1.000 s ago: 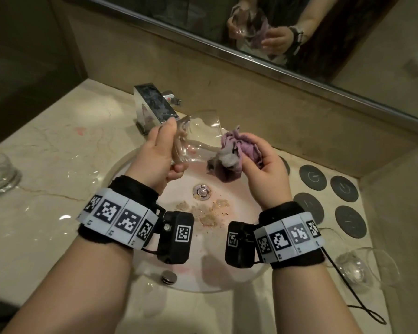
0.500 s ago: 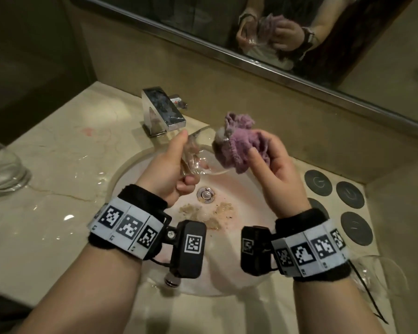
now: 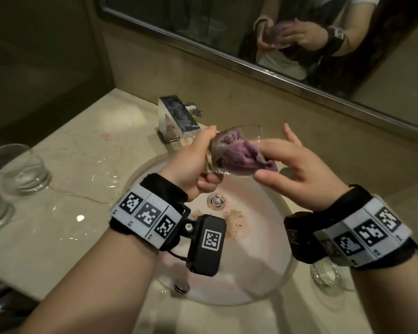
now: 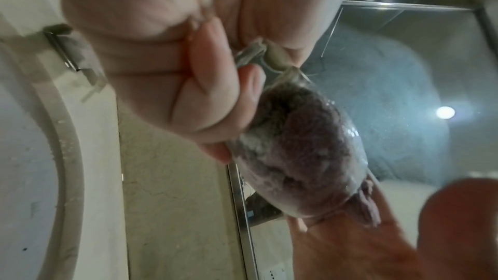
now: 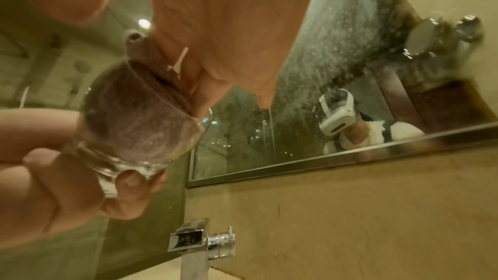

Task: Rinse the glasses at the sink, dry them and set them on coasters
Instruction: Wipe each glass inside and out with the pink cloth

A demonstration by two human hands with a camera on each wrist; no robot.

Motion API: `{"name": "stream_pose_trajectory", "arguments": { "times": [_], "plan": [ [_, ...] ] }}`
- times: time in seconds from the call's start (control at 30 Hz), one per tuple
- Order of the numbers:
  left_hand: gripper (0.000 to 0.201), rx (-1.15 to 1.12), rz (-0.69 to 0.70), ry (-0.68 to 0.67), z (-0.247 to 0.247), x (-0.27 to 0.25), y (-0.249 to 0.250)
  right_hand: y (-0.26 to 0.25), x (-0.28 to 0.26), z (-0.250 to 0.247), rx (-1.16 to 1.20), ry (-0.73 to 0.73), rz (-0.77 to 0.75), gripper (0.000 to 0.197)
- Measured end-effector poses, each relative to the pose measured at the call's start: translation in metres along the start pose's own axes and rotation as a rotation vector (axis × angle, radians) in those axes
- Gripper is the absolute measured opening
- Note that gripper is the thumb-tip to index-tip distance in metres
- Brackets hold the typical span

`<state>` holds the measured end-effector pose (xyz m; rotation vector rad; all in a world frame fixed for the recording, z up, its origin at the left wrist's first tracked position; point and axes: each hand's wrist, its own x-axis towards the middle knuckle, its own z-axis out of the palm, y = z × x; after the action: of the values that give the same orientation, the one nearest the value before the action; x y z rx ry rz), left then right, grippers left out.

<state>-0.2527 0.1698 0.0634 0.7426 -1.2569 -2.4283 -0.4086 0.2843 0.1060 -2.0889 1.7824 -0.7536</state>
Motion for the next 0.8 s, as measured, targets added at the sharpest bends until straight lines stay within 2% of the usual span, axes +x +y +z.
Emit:
{"name": "stream_pose_trajectory", "arguments": {
  "times": [0.07, 0.13, 0.23, 0.33, 0.43, 0.47, 0.57, 0.63, 0.7, 0.77, 0.8],
  "plan": [
    [0.054, -0.002, -0.02, -0.032, 0.002, 0.002, 0.005, 0.003, -0.002, -0.004, 0.007, 0.035, -0.021, 0.066],
    [0.054, 0.022, -0.047, -0.051, 0.007, 0.004, 0.011, 0.004, 0.001, -0.004, -0.016, -0.007, -0.031, 0.073],
    [0.051, 0.001, -0.074, -0.057, 0.012, 0.006, 0.018, 0.006, 0.01, -0.008, -0.071, -0.045, -0.058, 0.072],
    [0.048, 0.023, -0.046, 0.014, 0.016, 0.01, 0.026, 0.004, 0.021, -0.015, -0.086, -0.074, -0.034, 0.066],
    [0.047, 0.141, 0.048, 0.139, 0.018, 0.014, 0.031, 0.0, 0.029, -0.013, -0.034, -0.079, 0.037, 0.057],
    [0.045, 0.197, 0.077, 0.194, 0.018, 0.015, 0.031, 0.0, 0.03, -0.01, 0.088, -0.073, 0.081, 0.055],
    [0.039, 0.414, 0.217, 0.317, 0.014, 0.017, 0.026, 0.002, 0.031, -0.002, 0.709, -0.046, 0.254, 0.063],
    [0.034, 0.524, 0.421, 0.284, 0.009, 0.019, 0.023, 0.008, 0.031, 0.004, 0.958, -0.022, 0.278, 0.074],
    [0.029, 0.607, 0.611, 0.183, 0.003, 0.018, 0.024, 0.009, 0.034, 0.006, 1.118, 0.004, 0.266, 0.07],
    [0.032, 0.675, 0.685, 0.127, -0.003, 0.018, 0.027, 0.011, 0.037, 0.008, 1.152, 0.065, 0.272, 0.063],
    [0.032, 0.673, 0.679, 0.097, -0.004, 0.019, 0.029, 0.01, 0.038, 0.007, 1.122, 0.106, 0.287, 0.063]
  ]
}}
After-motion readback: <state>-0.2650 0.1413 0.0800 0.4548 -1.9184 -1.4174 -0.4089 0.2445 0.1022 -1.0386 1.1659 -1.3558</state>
